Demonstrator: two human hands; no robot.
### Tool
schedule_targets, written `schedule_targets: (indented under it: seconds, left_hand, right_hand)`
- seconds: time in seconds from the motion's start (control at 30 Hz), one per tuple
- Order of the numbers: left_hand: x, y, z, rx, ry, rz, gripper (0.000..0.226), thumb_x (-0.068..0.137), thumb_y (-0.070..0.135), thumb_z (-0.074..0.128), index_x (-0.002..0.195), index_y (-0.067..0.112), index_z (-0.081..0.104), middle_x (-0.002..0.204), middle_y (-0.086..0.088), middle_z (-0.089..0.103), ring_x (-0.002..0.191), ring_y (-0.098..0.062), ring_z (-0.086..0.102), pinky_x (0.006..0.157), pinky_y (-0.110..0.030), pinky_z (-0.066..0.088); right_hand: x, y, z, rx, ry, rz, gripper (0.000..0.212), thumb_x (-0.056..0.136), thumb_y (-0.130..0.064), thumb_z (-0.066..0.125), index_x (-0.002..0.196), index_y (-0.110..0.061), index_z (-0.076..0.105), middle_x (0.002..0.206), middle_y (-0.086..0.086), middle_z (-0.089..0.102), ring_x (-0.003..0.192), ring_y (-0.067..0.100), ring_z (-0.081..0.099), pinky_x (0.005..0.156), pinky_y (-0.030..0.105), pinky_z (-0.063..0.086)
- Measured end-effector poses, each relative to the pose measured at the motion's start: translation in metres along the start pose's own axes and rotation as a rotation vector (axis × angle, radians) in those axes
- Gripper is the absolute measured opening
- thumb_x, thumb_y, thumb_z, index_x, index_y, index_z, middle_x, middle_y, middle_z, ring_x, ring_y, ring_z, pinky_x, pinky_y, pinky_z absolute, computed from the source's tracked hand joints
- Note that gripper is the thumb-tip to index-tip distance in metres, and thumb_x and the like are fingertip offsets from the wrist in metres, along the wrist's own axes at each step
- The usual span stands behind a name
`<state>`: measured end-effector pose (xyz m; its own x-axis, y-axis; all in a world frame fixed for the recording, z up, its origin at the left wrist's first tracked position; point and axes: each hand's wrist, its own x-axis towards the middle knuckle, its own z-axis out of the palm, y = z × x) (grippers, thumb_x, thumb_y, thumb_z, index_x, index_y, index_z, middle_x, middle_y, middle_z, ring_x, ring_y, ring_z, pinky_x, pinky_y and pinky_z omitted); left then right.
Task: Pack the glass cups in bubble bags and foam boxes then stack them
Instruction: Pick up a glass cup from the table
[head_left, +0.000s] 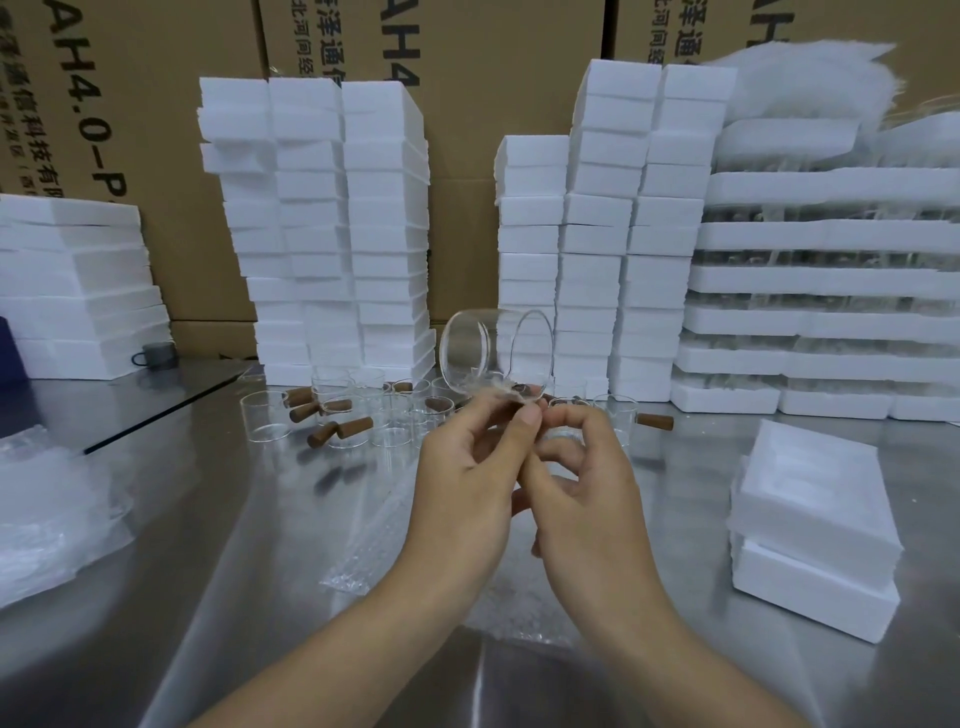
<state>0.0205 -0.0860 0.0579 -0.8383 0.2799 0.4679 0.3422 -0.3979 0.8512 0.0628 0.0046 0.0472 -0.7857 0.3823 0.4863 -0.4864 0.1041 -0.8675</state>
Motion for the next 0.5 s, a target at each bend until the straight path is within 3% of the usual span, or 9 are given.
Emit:
schedule_targets:
  seconds: [0.17, 0.3, 0.5]
  left_hand:
    - [-0.0014, -0.0032, 0.0037, 0.044, 0.009, 0.091, 0.012, 0.101, 0.019, 0.073, 0.104, 0.024, 0.083, 0.109, -0.011, 0.077, 0.103, -0.025, 0.078, 0.073, -0.032, 0.065]
    - [-0.0017, -0.0036, 0.0012, 0.083, 0.056, 0.134, 0.011, 0.098, 0.023, 0.077, 0.104, 0.029, 0.084, 0.111, -0.006, 0.078, 0.101, -0.021, 0.079, 0.075, -0.032, 0.064]
    - [-0.0029, 0.0013, -0.0008, 0.118, 0.057, 0.121, 0.008, 0.1, 0.031, 0.076, 0.104, 0.029, 0.083, 0.098, -0.003, 0.081, 0.091, -0.018, 0.081, 0.068, -0.052, 0.066]
  right_hand:
    - [0.0013, -0.0002, -0.0009, -0.07, -0.022, -0.068, 0.022, 0.104, -0.012, 0.057, 0.108, -0.03, 0.07, 0.101, -0.009, 0.078, 0.082, 0.011, 0.073, 0.055, 0.013, 0.046]
    - [-0.0008, -0.0014, 0.0006, -0.073, -0.039, -0.097, 0.028, 0.104, -0.011, 0.056, 0.111, -0.033, 0.071, 0.101, -0.009, 0.078, 0.079, 0.008, 0.073, 0.052, 0.011, 0.046]
    - [-0.0024, 0.0004, 0.005, -0.07, -0.095, -0.096, 0.025, 0.111, -0.026, 0.046, 0.119, -0.039, 0.066, 0.105, -0.008, 0.077, 0.088, 0.009, 0.072, 0.062, 0.016, 0.05]
